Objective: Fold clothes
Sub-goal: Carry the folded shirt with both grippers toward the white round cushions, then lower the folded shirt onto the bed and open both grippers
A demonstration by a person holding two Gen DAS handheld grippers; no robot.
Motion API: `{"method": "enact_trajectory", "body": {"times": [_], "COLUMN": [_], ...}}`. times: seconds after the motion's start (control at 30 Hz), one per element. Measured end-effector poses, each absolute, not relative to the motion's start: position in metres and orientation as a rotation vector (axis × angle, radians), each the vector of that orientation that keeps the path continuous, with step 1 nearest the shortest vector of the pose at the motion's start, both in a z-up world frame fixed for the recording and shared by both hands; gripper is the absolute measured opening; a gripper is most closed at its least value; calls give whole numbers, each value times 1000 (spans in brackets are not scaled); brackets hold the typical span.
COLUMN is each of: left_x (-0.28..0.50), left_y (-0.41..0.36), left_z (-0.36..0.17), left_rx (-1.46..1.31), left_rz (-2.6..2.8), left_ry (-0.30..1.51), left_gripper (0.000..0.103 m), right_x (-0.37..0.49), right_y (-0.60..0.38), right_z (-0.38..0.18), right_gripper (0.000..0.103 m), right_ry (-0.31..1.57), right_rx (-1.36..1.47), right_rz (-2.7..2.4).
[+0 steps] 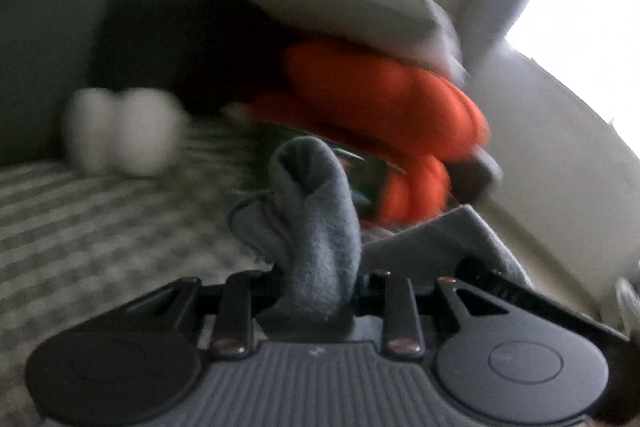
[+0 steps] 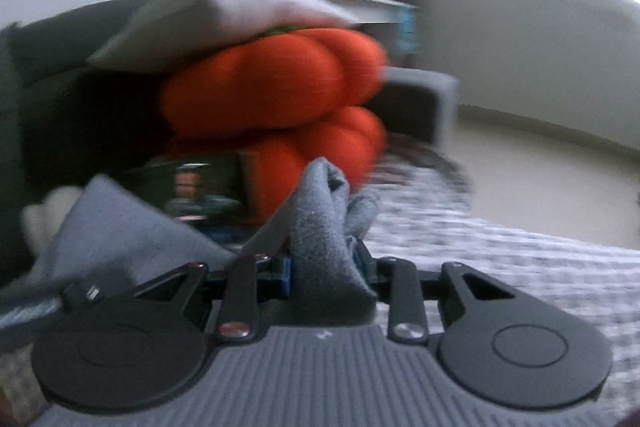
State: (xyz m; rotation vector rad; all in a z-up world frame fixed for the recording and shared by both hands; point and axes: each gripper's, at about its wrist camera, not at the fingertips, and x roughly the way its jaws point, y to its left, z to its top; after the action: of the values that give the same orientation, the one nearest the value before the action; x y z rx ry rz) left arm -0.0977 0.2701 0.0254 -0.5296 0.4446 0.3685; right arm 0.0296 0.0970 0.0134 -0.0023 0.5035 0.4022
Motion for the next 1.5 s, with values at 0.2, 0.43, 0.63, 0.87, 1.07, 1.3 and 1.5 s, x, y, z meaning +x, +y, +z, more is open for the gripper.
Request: {"method": "enact_trajectory", "body": {"times": [0.2, 0.43, 0.63, 0.87, 1.07, 1.3, 1.5], "left_x": [-192, -278, -308, -301, -299, -296, -310], "left_y": [353, 439, 474, 468, 472, 478, 480], "left_z": [2, -21, -50, -76, -74, -75, -55], "left_rx": [-647, -791, -872, -809, -729, -676, -623], "left_rz": [618, 877, 986, 1001, 997, 998, 1074], "left_ry": [337, 190, 170, 227, 256, 306, 366], "left_gripper": [27, 27, 27, 28, 30, 38, 54], "right_x": [19, 1, 8, 38, 48, 37, 31], "right_y": [189, 308, 389, 404, 391, 388, 379], "right_z": [12, -2, -28, -83, -92, -89, -76], "right_gripper": [30, 29, 29, 30, 32, 31, 65], "right_ry": [547, 647, 769, 919, 943, 885, 850], "right_rx": [4, 38, 1, 29, 133, 107, 46], "right_rz": [716, 1042, 1205, 1181, 1193, 1171, 1088]}}
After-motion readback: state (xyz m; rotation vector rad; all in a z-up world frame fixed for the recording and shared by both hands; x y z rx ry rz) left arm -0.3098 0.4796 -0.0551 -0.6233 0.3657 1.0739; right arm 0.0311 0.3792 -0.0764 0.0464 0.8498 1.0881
